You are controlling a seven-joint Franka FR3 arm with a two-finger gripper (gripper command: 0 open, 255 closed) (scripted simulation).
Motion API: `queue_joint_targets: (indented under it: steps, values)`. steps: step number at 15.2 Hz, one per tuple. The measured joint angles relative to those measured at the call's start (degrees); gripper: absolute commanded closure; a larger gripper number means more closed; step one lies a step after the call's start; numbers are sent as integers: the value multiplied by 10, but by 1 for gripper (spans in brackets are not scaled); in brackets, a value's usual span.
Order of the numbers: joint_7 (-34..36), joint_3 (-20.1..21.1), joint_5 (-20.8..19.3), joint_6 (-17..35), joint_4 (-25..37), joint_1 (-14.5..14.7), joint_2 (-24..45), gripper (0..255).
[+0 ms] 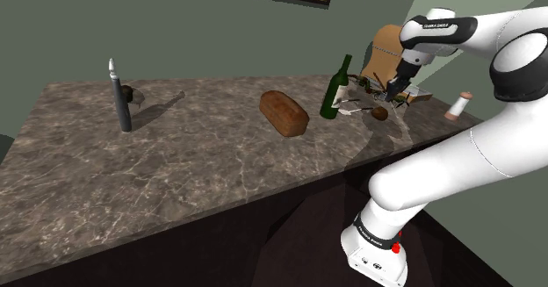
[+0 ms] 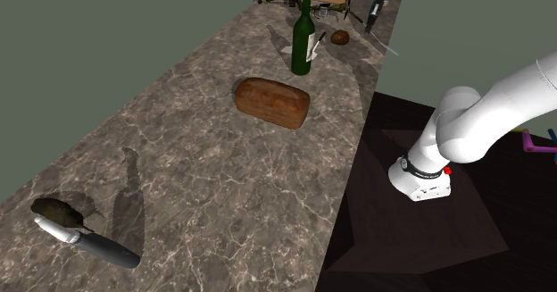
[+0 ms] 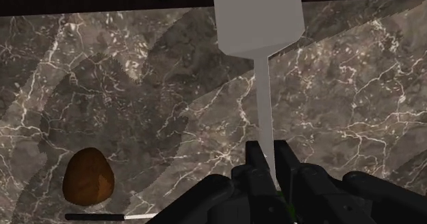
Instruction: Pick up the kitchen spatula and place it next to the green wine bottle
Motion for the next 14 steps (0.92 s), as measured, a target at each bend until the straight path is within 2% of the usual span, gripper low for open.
queue_joint_targets:
  steps: [14]
  values:
    - [-5,-28,-6,112,-92,-2,20,255]
